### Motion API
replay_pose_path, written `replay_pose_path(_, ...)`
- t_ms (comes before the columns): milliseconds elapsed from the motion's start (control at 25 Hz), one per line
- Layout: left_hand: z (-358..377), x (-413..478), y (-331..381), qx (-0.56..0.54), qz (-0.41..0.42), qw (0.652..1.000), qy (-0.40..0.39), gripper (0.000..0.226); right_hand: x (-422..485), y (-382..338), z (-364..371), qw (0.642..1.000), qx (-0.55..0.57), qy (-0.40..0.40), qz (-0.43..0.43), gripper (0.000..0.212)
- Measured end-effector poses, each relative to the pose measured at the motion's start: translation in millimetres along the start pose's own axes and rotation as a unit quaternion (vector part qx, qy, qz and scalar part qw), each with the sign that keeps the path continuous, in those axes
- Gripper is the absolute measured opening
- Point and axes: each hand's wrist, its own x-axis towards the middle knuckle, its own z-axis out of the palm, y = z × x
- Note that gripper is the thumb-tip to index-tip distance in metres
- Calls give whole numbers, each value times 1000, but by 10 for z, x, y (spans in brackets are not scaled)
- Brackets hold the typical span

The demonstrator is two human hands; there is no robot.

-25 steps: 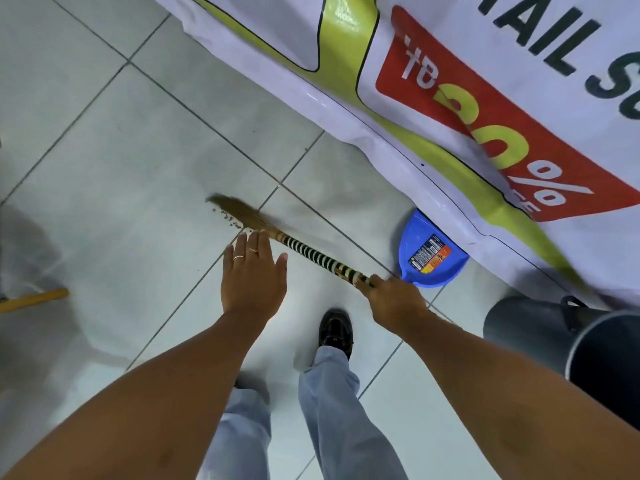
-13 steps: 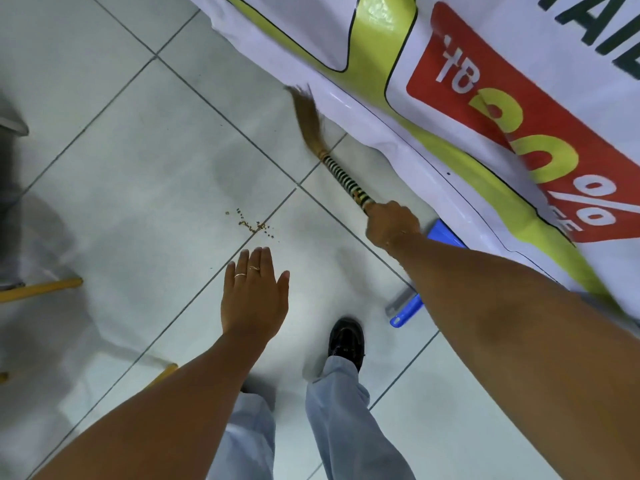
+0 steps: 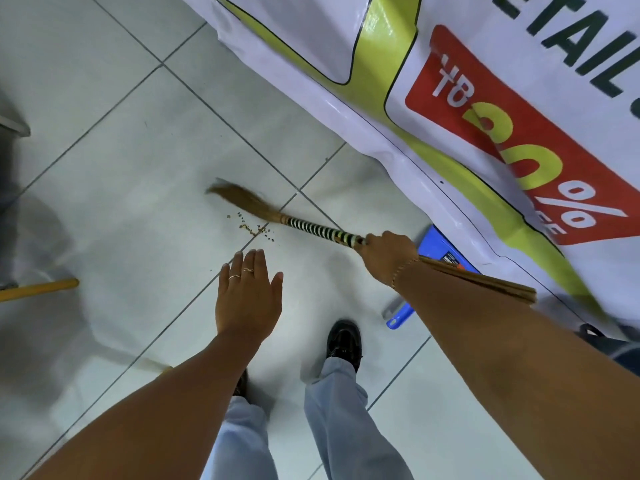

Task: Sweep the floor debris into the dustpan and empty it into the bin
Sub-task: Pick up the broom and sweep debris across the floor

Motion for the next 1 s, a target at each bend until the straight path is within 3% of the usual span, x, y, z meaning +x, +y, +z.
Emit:
replay_pose_path(120, 13, -123, -115, 2, 7, 1000, -8, 55, -463, 86, 267, 1000, -3, 15, -7, 47)
replay_pose_path(240, 14, -322, -359, 10, 26, 1000, -9, 55, -1062, -141, 576, 992, 100, 68, 35, 64)
replay_pose_path(440, -65, -648, -937, 32, 60, 997, -25, 57, -1598, -1510, 935, 916, 309, -9, 255, 41)
replay_pose_path(520, -91, -708, -1139, 42, 79, 996, -27, 57, -1619, -2104, 1061, 883, 361, -33, 299, 33)
replay_pose_path(720, -95, -738, -1656, 60, 106, 992, -26, 54, -1266, -3155, 1038, 860, 428, -80, 268, 30)
replay_pose_path(1000, -32, -695, -2006, 90, 104, 990, -35, 55, -798, -3491, 745, 831, 487, -57, 265, 33)
